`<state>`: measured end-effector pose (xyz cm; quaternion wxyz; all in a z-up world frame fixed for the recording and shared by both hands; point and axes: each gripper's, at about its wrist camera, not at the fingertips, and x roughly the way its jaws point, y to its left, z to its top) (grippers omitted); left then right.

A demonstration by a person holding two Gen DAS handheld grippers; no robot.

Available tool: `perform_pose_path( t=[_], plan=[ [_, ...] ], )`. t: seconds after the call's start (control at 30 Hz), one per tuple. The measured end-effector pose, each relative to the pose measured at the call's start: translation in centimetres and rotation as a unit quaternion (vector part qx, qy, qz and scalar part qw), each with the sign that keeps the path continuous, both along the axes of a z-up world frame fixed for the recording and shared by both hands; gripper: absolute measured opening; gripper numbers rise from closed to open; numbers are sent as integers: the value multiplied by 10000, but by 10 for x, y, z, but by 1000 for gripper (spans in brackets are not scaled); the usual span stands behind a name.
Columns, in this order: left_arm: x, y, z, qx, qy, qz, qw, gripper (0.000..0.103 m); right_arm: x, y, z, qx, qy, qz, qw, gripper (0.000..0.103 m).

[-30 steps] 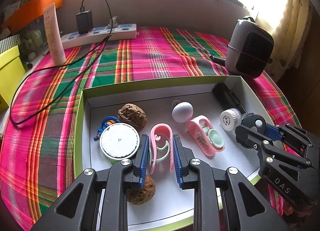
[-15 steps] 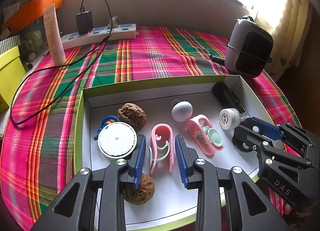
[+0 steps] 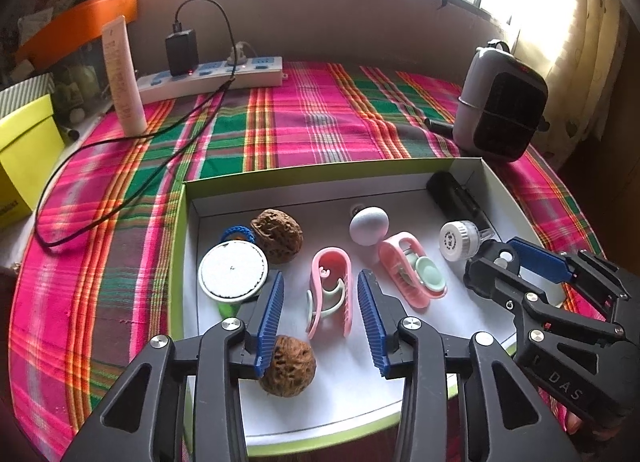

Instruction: Organize objects

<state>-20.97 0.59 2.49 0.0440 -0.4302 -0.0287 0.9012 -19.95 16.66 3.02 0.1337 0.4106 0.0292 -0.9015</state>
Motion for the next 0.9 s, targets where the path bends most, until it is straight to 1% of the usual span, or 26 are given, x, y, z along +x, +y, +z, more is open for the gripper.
perform_pose_path(
  t=[0.13, 0.23, 0.37, 0.53, 0.6, 0.9],
  plan=[
    [7, 1, 3, -8, 36, -16, 10000, 38, 7, -1, 5, -30, 67, -6, 10000, 45],
    [16, 3, 9, -125, 175, 2, 9998, 38, 13, -2, 10, -46, 137, 2, 9999, 45],
    [28, 3, 18, -81, 284, 19, 9996, 38, 22, -2, 15, -70, 213, -11, 9997, 45],
    [42, 4, 26, -157, 415, 74, 9990, 38, 33, -2, 20, -66, 285, -37, 9996, 45],
    [49, 4, 29, -132, 446, 94, 9989, 38, 37, -1, 22, -88, 312, -40, 9995, 45],
    [79, 3, 32, -161, 544, 177, 9982, 38, 60, -1, 24, -111, 381, -21, 9992, 45]
  ],
)
